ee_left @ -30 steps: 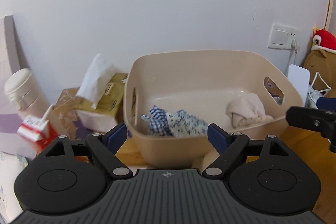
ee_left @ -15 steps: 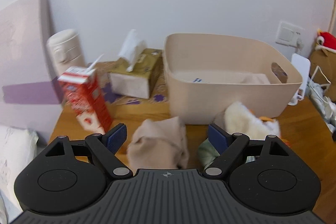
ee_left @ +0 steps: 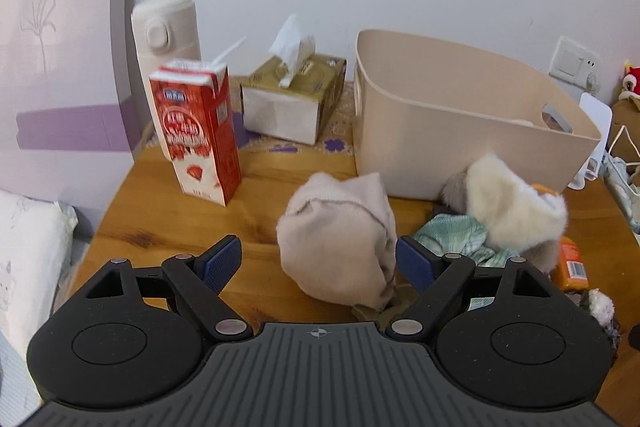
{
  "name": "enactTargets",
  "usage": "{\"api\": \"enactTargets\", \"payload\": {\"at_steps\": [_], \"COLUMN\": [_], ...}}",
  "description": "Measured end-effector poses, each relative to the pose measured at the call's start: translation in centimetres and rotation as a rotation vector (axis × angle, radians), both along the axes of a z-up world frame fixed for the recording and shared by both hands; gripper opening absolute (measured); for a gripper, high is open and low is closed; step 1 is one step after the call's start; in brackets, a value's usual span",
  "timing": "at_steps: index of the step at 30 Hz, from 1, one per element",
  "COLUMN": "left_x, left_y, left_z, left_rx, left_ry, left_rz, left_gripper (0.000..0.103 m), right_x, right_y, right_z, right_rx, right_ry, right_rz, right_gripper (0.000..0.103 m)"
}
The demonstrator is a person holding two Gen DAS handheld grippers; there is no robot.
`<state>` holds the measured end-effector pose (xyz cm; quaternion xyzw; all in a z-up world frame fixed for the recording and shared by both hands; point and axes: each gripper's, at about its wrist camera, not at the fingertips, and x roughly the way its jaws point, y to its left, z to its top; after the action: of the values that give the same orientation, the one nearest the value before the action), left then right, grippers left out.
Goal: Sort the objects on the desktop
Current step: 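Grasp the beige cloth with the left gripper while the right grasps the brown bow scrunchie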
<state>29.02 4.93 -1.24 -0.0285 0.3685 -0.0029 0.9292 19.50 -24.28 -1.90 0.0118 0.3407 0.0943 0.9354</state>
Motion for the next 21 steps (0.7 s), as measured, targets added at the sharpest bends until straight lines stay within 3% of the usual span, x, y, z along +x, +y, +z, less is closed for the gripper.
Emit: {"api": "enactTargets", "payload": {"at_steps": [6,14,21], "left_x": [0.7,2.0,3.0], "left_y": [0.0,-0.2,-0.4], "left_z": [-1.9,-3.6,-4.7], "left_rx": [-0.006,-0.017,-0.04], "left_ry": [0.017,0.034,0.039], "left_rz": [-0.011,-0.014,-0.031], "left_gripper": [0.086,0.086,0.086], "right_x": [0.3,1.5,3.0], "right_y": [0.9,2.3,2.5], "right_z": [-2.2,-4.8,-5.5], "right_rx": [-0.142,-0.238,-0.229], "right_ry": [0.051,0.108,0.098], "right_rz": [0.016,0.045,0.042], "right_gripper": [0.103,0.103,0.103]}}
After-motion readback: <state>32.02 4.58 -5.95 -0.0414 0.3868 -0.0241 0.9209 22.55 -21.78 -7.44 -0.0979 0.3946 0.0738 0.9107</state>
